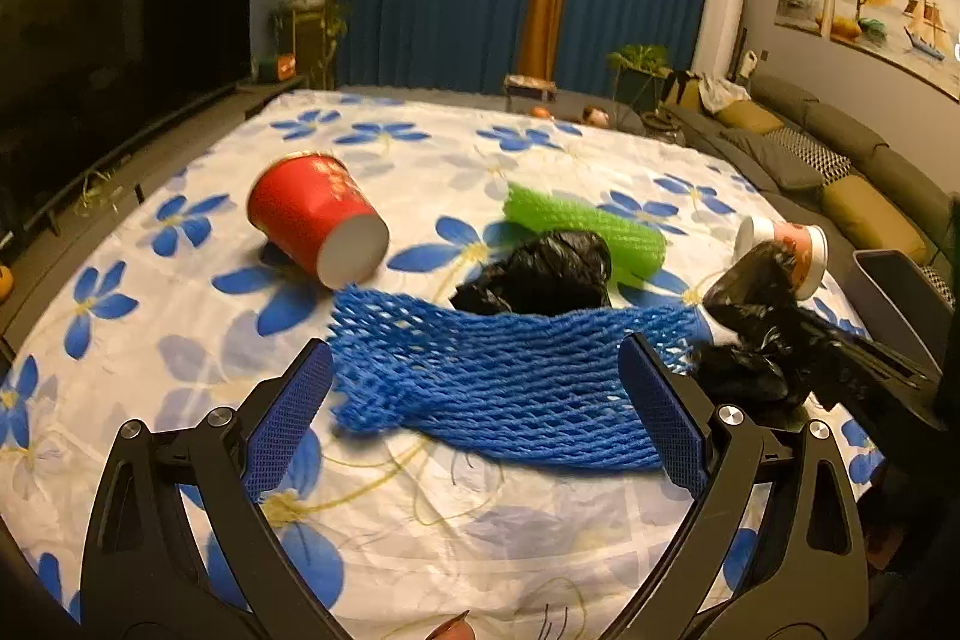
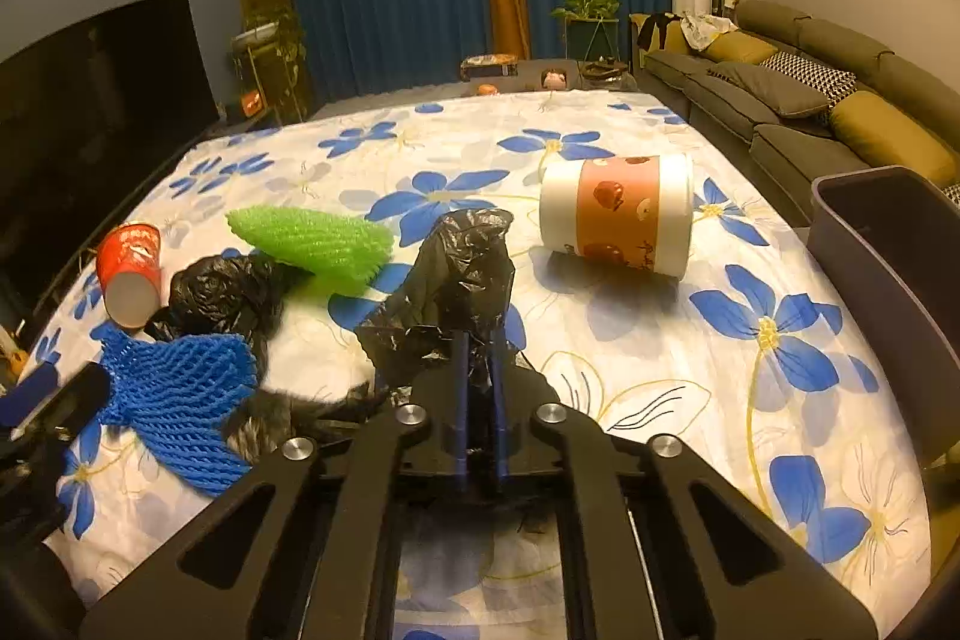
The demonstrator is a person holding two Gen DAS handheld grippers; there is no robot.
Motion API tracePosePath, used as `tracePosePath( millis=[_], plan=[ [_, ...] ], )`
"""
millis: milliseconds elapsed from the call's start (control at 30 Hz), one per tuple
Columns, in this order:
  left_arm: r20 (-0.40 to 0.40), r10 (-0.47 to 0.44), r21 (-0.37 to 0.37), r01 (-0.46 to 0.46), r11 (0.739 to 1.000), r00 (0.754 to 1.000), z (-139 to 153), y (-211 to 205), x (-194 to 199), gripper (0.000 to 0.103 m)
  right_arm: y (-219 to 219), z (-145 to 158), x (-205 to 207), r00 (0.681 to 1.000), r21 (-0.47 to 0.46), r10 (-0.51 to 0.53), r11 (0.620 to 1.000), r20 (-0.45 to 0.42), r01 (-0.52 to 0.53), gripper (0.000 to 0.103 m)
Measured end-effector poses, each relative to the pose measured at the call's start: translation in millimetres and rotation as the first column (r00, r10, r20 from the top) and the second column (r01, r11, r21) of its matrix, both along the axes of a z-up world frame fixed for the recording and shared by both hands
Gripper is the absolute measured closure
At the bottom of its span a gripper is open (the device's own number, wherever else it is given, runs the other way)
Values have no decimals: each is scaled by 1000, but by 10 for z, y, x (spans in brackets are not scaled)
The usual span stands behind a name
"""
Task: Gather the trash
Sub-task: 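Grasp the black plastic bag with the right tool, then grasp the blue foam mesh with the left tool and lift it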
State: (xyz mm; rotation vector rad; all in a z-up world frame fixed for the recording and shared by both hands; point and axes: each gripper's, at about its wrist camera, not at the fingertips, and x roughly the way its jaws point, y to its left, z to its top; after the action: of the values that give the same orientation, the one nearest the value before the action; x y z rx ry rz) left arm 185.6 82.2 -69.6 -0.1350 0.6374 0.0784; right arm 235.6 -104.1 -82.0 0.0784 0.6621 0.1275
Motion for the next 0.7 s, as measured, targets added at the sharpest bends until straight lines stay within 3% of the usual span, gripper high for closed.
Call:
tracePosePath(
  millis=[433,567,667,700],
  plan=[
    [-176,-40,-78,27,997,984,-276,37,295,11,-178,332,-485,995,71,6,997,99,-13,96],
    [-205,-54,-90,37,995,977,-327,49,326,26,-189,369,-563,994,74,7,997,107,-15,96],
    [-210,-60,-68,46,997,976,-330,34,304,46,-190,386,-612,994,75,8,997,109,-16,96],
    [-210,-63,-67,50,997,976,-329,39,298,57,-190,385,-614,994,74,8,997,110,-16,96]
  ],
)
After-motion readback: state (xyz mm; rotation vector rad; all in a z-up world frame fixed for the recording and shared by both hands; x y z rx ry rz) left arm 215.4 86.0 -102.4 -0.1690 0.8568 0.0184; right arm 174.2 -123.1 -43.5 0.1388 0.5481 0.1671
